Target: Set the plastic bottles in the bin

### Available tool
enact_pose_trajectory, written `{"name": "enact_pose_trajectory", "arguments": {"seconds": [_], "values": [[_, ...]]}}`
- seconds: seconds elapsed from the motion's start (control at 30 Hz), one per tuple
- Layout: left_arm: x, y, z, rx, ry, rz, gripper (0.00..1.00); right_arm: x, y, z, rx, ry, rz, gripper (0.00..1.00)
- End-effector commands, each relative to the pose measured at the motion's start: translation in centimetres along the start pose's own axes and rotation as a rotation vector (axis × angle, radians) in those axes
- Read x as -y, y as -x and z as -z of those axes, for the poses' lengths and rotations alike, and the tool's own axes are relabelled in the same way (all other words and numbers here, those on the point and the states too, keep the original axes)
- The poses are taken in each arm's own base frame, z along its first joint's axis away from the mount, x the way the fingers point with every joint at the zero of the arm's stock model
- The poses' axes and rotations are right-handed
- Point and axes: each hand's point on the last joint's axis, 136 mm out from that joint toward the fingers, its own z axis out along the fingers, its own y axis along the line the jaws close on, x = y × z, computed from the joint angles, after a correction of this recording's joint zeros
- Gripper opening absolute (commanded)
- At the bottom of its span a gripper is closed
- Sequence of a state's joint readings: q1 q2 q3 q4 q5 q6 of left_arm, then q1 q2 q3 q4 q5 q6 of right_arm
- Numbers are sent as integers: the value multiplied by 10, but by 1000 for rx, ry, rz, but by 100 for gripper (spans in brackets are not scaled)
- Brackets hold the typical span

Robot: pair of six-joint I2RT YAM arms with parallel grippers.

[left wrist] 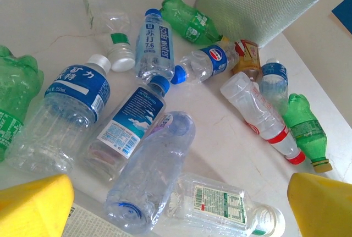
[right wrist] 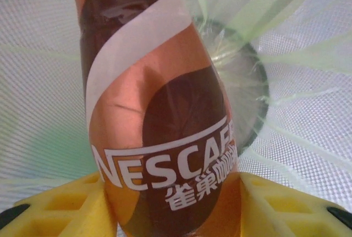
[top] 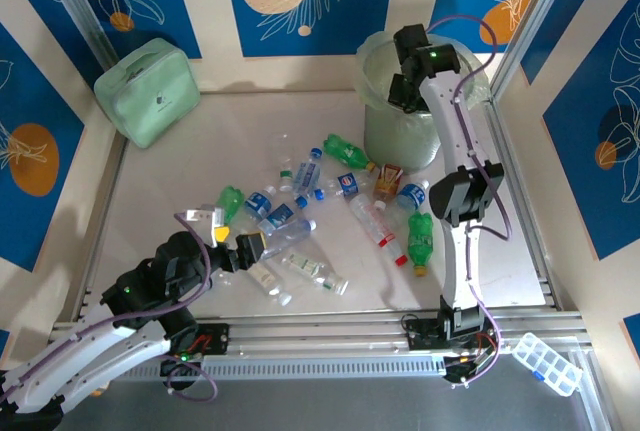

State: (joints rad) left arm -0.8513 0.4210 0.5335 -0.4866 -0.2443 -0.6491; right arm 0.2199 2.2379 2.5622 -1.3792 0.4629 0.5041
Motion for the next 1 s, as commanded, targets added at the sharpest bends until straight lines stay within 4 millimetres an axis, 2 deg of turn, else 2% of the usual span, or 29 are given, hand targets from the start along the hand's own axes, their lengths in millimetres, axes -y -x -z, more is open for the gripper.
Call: {"name": "enact_pose_trajectory", "arguments": {"seconds": [0.0, 0.2, 0.37, 0.47, 0.57, 0.77, 0.87, 0.97], "values": [[-5, 1, -1, 16, 20, 12, 99, -3, -13, -17, -72, 10, 60, 55], [-5, 2, -1, 16, 26, 8, 99, 1, -11, -30, -77, -11, 81, 76], [-6, 2, -2, 15, 31, 7, 99, 2, -4, -19, -48, 8, 69, 79], [-7, 2, -3, 13, 37, 4, 99, 3, 5, -1, 0, 26, 61, 79], [-7, 1, -3, 12, 38, 3, 99, 6, 16, 32, 78, 54, 35, 77], [-10, 1, -5, 6, 61, -4, 99, 9, 33, 119, 297, 141, 15, 75], [-18, 0, -5, -7, 117, 5, 99, 3, 26, 162, 402, 202, 35, 74], [-31, -3, -2, -47, 212, 31, 99, -11, 5, 198, 498, 275, 110, 73]]}}
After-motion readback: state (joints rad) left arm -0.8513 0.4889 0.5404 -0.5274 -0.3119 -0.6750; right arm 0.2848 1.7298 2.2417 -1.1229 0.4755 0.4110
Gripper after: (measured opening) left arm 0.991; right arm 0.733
